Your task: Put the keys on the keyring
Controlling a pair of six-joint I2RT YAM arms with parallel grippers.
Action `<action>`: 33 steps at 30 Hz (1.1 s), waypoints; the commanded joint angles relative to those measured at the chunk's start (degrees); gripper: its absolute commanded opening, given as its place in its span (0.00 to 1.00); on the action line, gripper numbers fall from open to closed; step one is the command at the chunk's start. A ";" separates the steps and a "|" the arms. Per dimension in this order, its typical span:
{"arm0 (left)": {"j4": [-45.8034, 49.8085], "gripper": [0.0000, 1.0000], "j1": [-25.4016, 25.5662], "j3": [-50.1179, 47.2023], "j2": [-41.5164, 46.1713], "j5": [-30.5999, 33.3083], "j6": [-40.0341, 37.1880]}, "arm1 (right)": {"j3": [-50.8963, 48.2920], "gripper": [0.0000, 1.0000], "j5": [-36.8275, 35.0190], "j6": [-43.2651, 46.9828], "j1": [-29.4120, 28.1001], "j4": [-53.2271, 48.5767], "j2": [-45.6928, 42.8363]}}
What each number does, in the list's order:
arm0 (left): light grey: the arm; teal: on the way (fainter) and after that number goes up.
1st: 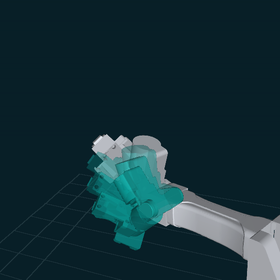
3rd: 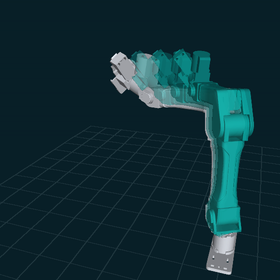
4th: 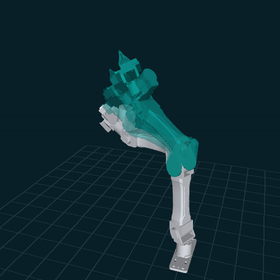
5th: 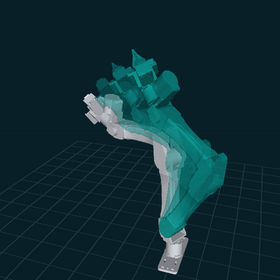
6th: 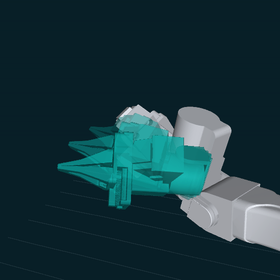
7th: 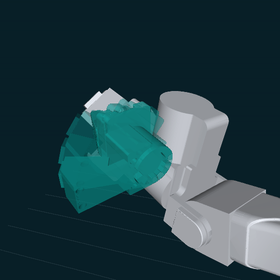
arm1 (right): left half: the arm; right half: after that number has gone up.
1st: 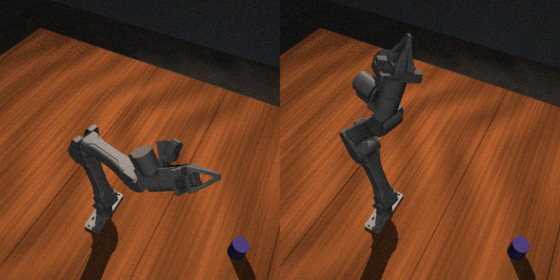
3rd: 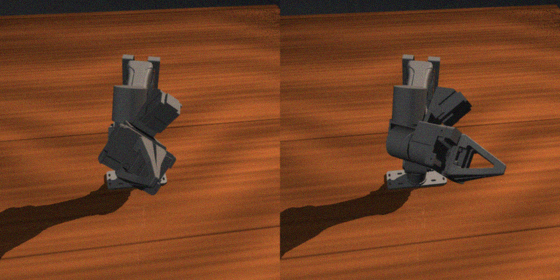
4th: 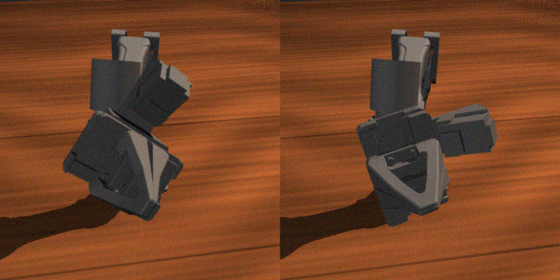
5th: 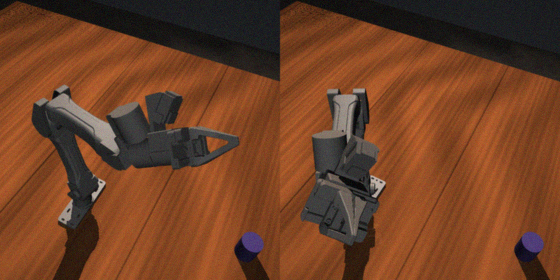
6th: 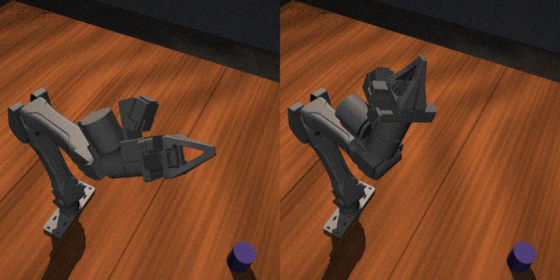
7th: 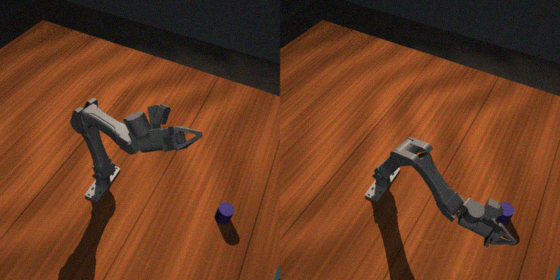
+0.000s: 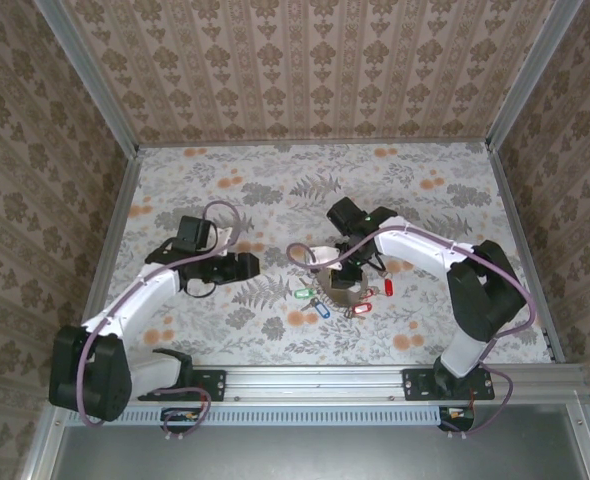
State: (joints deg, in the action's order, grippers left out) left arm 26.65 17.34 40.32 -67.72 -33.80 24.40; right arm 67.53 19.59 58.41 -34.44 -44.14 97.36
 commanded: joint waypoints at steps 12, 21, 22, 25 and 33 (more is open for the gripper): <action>1.17 0.57 -3.94 -4.61 2.51 -0.85 3.89 | -5.59 0.15 -0.70 14.03 -3.27 4.40 2.69; 0.68 0.53 -3.94 -5.11 2.07 -0.21 4.09 | -6.22 0.17 -4.20 12.78 -5.34 7.06 4.84; 0.68 0.53 -3.91 -5.20 2.12 -0.16 4.01 | -6.50 0.17 -4.98 12.62 -5.54 7.61 5.06; 0.51 0.53 -3.93 -5.25 2.00 -0.08 4.04 | -6.69 0.19 -6.07 12.36 -5.64 7.89 5.54; 0.26 0.52 -3.91 -4.81 1.03 -0.48 3.56 | -7.29 0.20 -9.73 11.75 -5.64 8.92 5.27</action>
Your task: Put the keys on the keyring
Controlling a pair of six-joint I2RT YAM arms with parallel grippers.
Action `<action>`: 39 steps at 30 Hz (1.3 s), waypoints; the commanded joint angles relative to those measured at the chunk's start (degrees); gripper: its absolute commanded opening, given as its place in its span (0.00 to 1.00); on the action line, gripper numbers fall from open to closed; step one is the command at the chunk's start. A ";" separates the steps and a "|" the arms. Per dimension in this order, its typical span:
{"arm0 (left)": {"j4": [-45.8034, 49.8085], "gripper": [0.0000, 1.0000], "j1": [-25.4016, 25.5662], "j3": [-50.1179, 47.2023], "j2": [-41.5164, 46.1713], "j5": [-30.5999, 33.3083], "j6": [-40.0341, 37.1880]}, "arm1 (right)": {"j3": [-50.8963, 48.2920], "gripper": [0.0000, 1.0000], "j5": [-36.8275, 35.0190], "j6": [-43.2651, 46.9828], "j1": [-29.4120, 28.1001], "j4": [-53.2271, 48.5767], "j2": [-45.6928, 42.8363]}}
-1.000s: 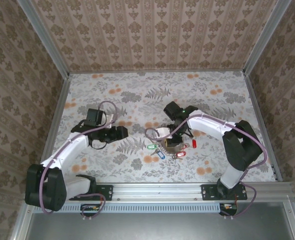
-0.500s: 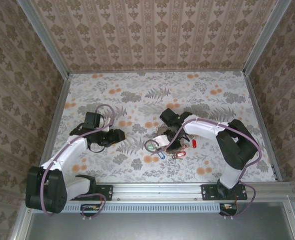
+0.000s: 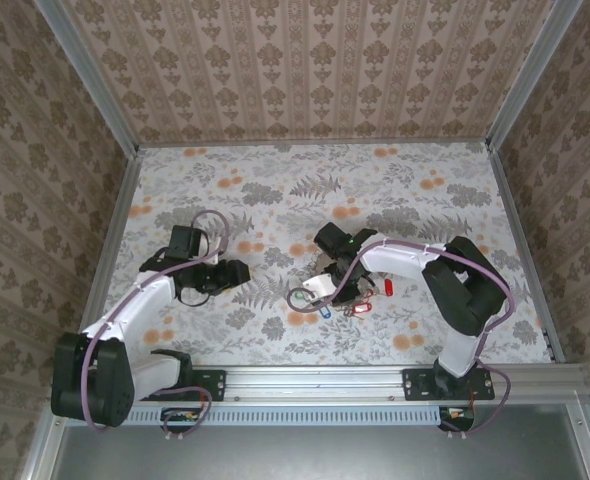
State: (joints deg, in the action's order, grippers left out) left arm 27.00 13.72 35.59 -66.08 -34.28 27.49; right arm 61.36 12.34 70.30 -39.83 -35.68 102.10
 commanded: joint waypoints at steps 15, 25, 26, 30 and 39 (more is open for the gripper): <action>-0.48 0.50 -0.18 0.68 0.28 -0.23 -0.23 | -5.95 0.05 -4.24 -1.18 -1.45 7.67 -4.28; -14.15 0.50 9.89 2.93 3.15 2.13 -11.14 | -13.50 0.00 5.02 -10.49 2.50 23.67 -13.11; -17.90 0.50 11.22 2.14 3.15 2.14 -12.24 | -14.25 0.00 5.60 -10.80 3.10 24.94 -13.63; -37.58 0.47 14.23 -3.94 2.08 1.19 -14.39 | -17.86 0.00 9.48 -14.52 6.02 32.20 -16.13; -66.57 0.44 20.90 -9.49 -13.12 -4.82 -31.82 | -22.05 0.00 13.06 -17.07 8.37 40.60 -16.19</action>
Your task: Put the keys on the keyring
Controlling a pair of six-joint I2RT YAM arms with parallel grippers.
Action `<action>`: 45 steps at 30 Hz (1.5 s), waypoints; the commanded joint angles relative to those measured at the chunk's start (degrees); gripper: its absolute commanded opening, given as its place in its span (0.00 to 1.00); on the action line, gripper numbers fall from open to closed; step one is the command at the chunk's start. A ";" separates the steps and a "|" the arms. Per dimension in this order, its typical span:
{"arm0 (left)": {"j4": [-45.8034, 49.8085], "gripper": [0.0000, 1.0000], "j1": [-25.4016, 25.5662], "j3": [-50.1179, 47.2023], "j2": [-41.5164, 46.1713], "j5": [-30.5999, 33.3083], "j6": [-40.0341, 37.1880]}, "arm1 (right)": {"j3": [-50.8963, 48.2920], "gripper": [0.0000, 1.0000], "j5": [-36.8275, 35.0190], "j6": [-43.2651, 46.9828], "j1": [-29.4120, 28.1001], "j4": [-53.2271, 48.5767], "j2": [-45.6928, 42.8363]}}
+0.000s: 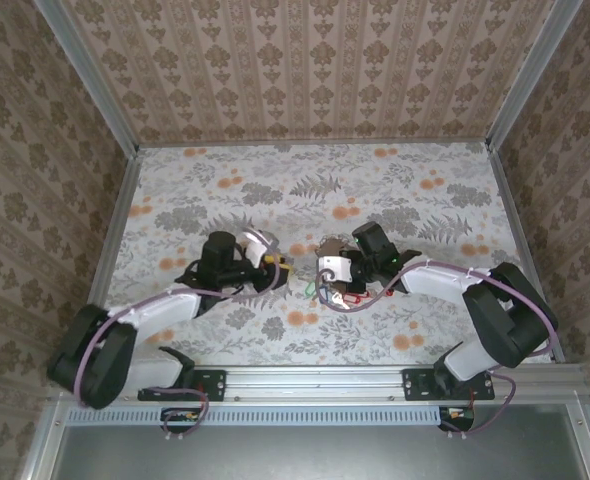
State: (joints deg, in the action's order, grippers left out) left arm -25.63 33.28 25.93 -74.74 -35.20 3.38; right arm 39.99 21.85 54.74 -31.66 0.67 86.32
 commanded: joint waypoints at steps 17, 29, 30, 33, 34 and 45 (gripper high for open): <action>-47.73 0.34 7.08 0.92 -30.64 -2.89 -9.48 | -2.15 0.00 4.33 -3.42 0.46 10.90 -2.63; -43.65 0.21 7.57 3.58 -32.49 -2.06 -11.19 | -1.92 0.00 5.27 -2.97 0.72 9.28 -3.79; -43.09 0.21 7.59 3.53 -32.42 -2.05 -11.56 | -2.02 0.00 5.16 -2.97 0.72 9.19 -3.95; -39.29 0.21 7.58 4.11 -31.89 -2.01 -13.01 | -2.26 0.00 5.05 -3.06 0.72 9.14 -4.21; -37.57 0.21 7.54 4.47 -31.81 -2.12 -13.59 | -2.24 0.00 5.14 -3.08 0.72 9.10 -4.22; -30.84 0.20 8.28 6.36 -32.09 -2.21 -16.17 | -2.29 0.00 5.31 -2.56 1.07 9.21 -4.06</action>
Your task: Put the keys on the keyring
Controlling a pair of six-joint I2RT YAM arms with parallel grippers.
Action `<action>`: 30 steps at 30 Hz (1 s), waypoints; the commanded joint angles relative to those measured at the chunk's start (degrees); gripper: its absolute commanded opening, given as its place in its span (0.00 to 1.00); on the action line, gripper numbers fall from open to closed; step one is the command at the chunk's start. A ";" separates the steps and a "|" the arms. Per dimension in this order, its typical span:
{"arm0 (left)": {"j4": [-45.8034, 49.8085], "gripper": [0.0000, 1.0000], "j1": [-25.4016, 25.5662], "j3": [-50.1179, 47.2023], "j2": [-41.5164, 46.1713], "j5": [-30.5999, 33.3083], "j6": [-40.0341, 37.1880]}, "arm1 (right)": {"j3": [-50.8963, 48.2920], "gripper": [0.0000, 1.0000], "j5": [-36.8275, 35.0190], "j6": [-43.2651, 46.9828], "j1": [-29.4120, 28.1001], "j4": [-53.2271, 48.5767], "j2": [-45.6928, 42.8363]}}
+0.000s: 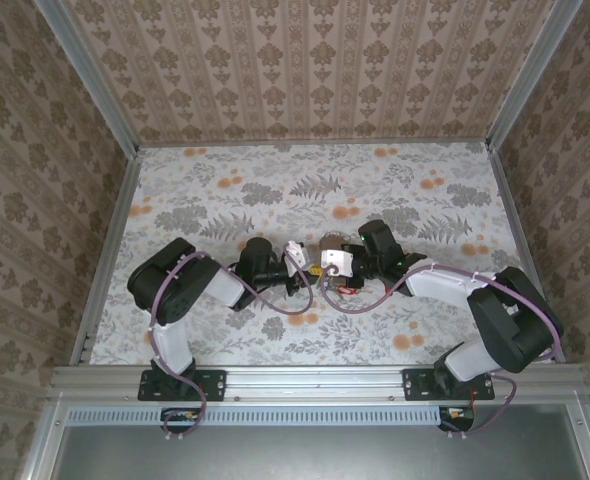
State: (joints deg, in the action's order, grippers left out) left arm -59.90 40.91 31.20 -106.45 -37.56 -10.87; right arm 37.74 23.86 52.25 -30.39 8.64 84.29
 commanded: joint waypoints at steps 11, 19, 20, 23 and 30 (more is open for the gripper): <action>4.16 0.00 1.13 1.84 1.30 1.09 -3.19 | -0.12 0.00 3.50 0.97 -0.04 -0.41 -2.40; 8.25 0.00 0.67 0.70 10.31 -2.46 -7.21 | -1.14 0.22 12.78 4.92 6.20 -9.87 -11.48; 10.57 0.00 0.59 1.41 11.67 -4.25 -8.24 | -0.60 0.23 14.03 5.26 7.17 -12.46 -12.46; 19.48 0.00 0.58 4.05 15.22 -9.87 -11.11 | 0.86 0.27 15.06 5.84 8.18 -17.47 -14.12; 32.32 0.00 0.66 7.24 21.80 -13.72 -18.21 | 3.72 0.32 18.83 3.15 8.16 -20.48 -14.47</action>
State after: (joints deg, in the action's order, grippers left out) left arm -35.05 41.56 35.83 -87.31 -46.70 -23.62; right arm 38.81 37.54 56.64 -22.24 -8.51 70.59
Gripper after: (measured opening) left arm 0.055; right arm 0.317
